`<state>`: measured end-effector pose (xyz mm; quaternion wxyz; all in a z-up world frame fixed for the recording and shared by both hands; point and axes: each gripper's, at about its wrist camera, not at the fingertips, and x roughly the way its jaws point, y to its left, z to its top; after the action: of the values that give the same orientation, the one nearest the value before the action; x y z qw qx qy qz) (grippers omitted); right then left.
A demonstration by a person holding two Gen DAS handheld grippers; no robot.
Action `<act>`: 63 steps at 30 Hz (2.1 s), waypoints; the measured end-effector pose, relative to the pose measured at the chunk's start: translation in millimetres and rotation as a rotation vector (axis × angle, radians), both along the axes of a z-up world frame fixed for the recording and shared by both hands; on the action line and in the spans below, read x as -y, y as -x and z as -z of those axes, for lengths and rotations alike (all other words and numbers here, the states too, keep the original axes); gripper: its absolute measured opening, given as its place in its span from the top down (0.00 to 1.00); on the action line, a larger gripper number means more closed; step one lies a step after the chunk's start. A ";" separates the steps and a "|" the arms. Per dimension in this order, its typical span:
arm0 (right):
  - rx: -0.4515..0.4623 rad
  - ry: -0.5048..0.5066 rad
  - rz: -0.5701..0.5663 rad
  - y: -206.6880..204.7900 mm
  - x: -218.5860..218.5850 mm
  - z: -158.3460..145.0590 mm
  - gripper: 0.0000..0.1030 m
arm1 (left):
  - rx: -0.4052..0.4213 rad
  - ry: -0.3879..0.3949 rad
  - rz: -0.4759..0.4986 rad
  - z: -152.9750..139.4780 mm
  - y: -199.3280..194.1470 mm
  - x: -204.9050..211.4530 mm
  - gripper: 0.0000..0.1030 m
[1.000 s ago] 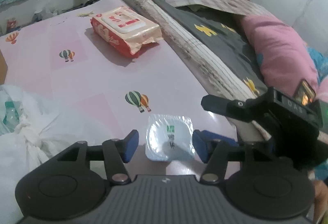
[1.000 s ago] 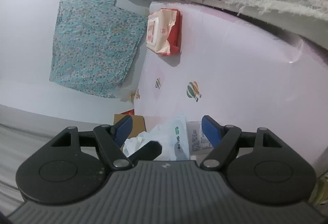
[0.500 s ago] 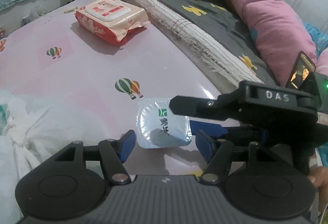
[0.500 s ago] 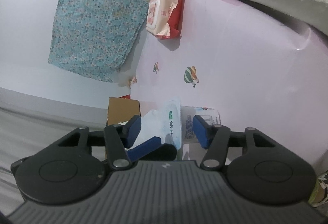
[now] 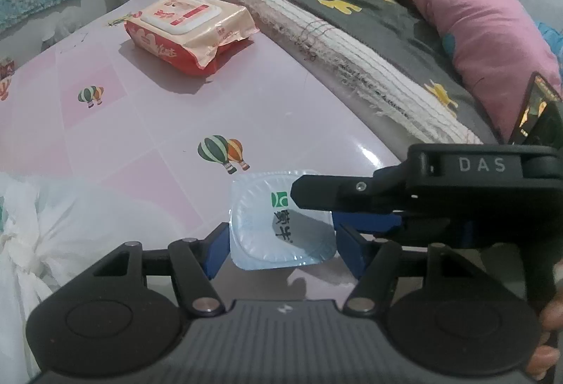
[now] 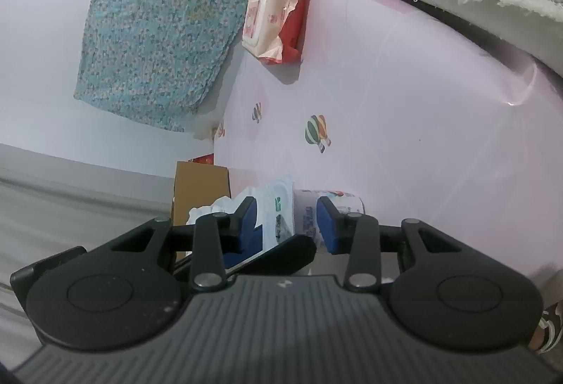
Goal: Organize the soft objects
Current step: 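Close the left tool on the yogurt cup rim and lift it, then carry the yogurt cup with the left tool over the cardboard box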
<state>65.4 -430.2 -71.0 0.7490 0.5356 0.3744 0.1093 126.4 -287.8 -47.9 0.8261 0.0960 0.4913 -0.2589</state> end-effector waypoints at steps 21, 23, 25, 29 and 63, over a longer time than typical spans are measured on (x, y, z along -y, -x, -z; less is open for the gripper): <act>0.009 -0.007 -0.025 -3.7 -4.3 7.1 0.67 | 0.032 -0.011 -0.028 2.6 -4.0 0.3 0.38; 0.017 -0.007 -0.022 -1.9 -4.2 5.3 0.68 | 0.037 -0.004 -0.031 0.4 -2.5 -0.9 0.38; 0.021 -0.008 -0.020 -0.8 -3.7 3.6 0.68 | 0.044 -0.001 -0.029 -2.3 -0.3 -1.2 0.38; 0.041 0.002 -0.014 3.1 -5.0 -5.1 0.69 | 0.065 0.010 -0.027 -10.6 4.8 -3.1 0.38; 0.307 0.104 -0.469 -44.1 -270.6 -157.3 0.68 | 0.308 0.208 -0.546 -123.4 64.0 -271.4 0.39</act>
<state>109.6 -159.6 86.3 0.7775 0.3726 0.3754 0.3401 62.4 -16.4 75.5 0.9349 -0.0859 0.3392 -0.0592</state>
